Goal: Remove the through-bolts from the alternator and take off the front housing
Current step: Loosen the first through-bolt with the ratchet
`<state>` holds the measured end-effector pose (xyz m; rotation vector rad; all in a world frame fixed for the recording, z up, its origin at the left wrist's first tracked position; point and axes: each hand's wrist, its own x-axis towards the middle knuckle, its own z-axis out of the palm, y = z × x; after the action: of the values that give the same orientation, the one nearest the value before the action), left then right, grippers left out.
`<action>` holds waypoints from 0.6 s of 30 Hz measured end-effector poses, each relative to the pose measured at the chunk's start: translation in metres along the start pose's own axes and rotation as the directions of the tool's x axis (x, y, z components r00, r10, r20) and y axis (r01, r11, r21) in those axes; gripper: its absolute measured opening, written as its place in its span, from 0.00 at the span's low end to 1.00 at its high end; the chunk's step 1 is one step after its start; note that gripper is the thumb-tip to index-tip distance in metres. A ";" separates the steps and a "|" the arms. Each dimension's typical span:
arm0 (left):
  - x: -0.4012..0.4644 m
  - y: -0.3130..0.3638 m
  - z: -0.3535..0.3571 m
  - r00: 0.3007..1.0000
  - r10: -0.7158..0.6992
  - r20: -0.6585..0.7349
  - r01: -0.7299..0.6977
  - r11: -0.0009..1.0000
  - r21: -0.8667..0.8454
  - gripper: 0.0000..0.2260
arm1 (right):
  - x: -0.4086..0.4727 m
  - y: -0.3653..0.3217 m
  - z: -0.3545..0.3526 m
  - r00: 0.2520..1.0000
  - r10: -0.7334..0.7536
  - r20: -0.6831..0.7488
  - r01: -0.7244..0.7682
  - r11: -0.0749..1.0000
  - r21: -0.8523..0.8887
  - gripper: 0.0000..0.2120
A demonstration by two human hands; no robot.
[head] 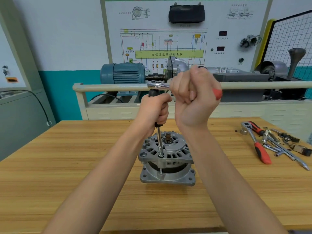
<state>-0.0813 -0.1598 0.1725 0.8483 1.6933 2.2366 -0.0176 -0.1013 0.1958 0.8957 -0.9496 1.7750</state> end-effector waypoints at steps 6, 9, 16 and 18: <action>0.001 -0.002 0.003 0.997 0.050 -0.062 -0.045 0.996 0.079 0.21 | -0.003 -0.003 0.001 0.999 -0.021 -0.040 0.021 1.000 0.004 0.24; -0.001 0.001 -0.008 0.990 0.039 0.135 -0.052 0.994 0.092 0.21 | 0.008 -0.011 -0.011 0.985 0.148 -0.093 -0.124 0.966 0.226 0.26; -0.006 0.005 -0.013 0.906 -0.022 0.422 0.013 1.000 0.024 0.19 | 0.019 -0.014 -0.027 0.895 0.402 -0.196 -0.235 0.796 0.559 0.23; -0.004 0.003 -0.009 0.932 -0.020 0.362 0.016 1.000 0.013 0.22 | 0.016 -0.014 -0.025 0.922 0.342 -0.179 -0.222 0.849 0.480 0.24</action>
<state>-0.0825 -0.1700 0.1721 1.1597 1.5295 1.9109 -0.0144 -0.0696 0.2017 0.7994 -0.5195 2.3676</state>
